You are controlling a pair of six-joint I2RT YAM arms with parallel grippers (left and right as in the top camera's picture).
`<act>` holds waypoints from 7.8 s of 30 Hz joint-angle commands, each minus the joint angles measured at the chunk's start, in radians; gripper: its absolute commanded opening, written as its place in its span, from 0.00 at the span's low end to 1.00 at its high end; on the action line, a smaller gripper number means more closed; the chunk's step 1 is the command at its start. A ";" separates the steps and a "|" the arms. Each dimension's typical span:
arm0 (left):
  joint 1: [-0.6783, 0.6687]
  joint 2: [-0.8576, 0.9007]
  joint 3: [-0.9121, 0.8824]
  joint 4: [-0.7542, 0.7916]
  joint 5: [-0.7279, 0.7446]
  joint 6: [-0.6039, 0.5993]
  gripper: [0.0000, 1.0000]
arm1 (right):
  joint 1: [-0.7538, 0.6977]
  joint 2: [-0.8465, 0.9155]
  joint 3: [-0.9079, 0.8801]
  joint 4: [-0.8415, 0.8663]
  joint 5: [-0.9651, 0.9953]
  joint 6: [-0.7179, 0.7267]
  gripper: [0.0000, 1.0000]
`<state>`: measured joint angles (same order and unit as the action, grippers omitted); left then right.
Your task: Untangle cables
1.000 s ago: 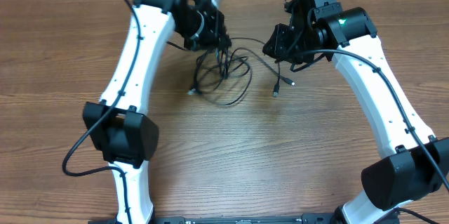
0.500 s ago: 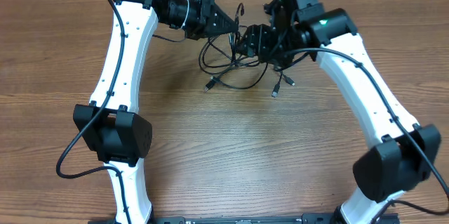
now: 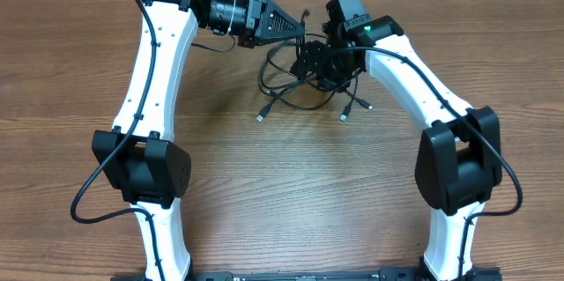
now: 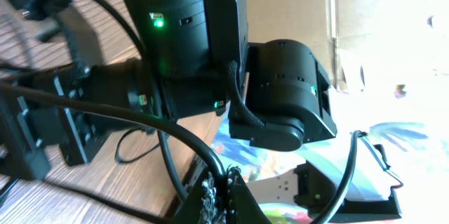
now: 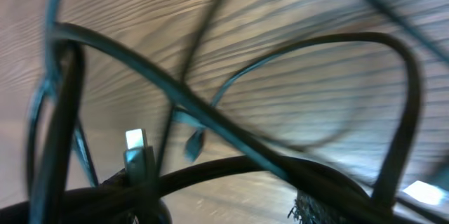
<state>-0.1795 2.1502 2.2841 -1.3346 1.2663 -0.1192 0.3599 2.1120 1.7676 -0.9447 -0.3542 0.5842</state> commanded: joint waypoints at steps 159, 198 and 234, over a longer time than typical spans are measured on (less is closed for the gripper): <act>0.022 0.071 0.026 -0.220 -1.189 -0.308 1.00 | -0.120 -0.352 -0.216 0.684 0.182 -0.436 0.04; 0.022 0.071 0.026 -0.220 -1.189 -0.308 0.99 | -0.120 -0.951 -0.216 1.434 0.687 -1.111 0.04; 0.022 0.071 0.026 -0.220 -1.189 -0.308 0.99 | -0.715 -0.333 -0.216 0.312 0.509 -0.531 0.04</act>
<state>-0.1616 2.2131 2.2917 -1.5551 0.0917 -0.4202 -0.3531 1.7351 1.5448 -0.6231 0.2222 -0.0067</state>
